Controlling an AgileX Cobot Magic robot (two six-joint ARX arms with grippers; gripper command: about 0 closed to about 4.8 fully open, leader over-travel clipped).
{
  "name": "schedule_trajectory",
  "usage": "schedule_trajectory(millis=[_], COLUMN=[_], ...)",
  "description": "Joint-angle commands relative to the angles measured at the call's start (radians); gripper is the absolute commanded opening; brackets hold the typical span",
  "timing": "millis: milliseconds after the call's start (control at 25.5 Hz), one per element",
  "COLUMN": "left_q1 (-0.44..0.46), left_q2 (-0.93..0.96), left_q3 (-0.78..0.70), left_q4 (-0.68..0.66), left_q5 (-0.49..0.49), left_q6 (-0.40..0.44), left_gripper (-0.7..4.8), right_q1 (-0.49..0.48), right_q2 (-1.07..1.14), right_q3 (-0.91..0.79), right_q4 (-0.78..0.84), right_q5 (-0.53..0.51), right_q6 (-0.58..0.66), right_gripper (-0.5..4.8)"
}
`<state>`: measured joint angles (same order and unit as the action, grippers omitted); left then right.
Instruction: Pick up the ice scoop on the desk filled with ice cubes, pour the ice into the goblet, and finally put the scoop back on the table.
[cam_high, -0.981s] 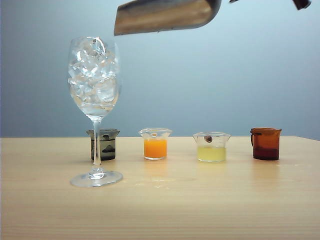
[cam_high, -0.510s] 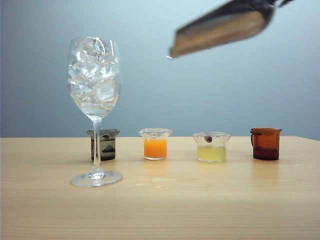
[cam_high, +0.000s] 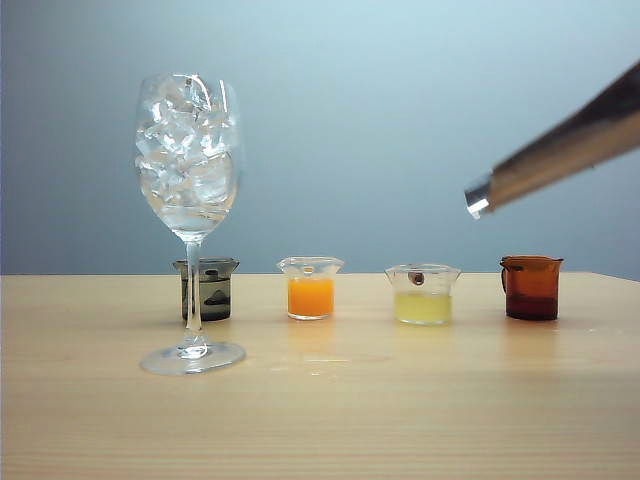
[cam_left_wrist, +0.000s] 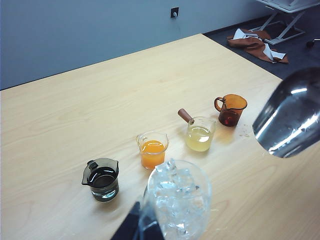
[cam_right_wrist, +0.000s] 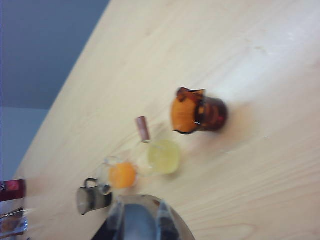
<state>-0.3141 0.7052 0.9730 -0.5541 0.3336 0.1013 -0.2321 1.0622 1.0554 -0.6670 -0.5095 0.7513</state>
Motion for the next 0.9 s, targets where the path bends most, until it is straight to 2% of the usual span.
schedule_trajectory(millis=[39, 471, 903], left_q1=[0.001, 0.001, 0.001], left_q2=[-0.002, -0.002, -0.002], left_q3=[0.005, 0.005, 0.005], left_q4=[0.011, 0.010, 0.010], left_q5=[0.009, 0.011, 0.011], left_q6=[0.004, 0.004, 0.004], left_gripper=[-0.05, -0.05, -0.05], right_q1=[-0.034, -0.214, -0.371], right_q2=[-0.005, -0.005, 0.032], right_q3=[-0.033, -0.169, -0.218], right_q4=[0.017, 0.101, 0.179], right_q5=[-0.010, -0.031, 0.018], right_q6=[-0.023, -0.026, -0.026], right_gripper=[-0.05, -0.05, -0.05])
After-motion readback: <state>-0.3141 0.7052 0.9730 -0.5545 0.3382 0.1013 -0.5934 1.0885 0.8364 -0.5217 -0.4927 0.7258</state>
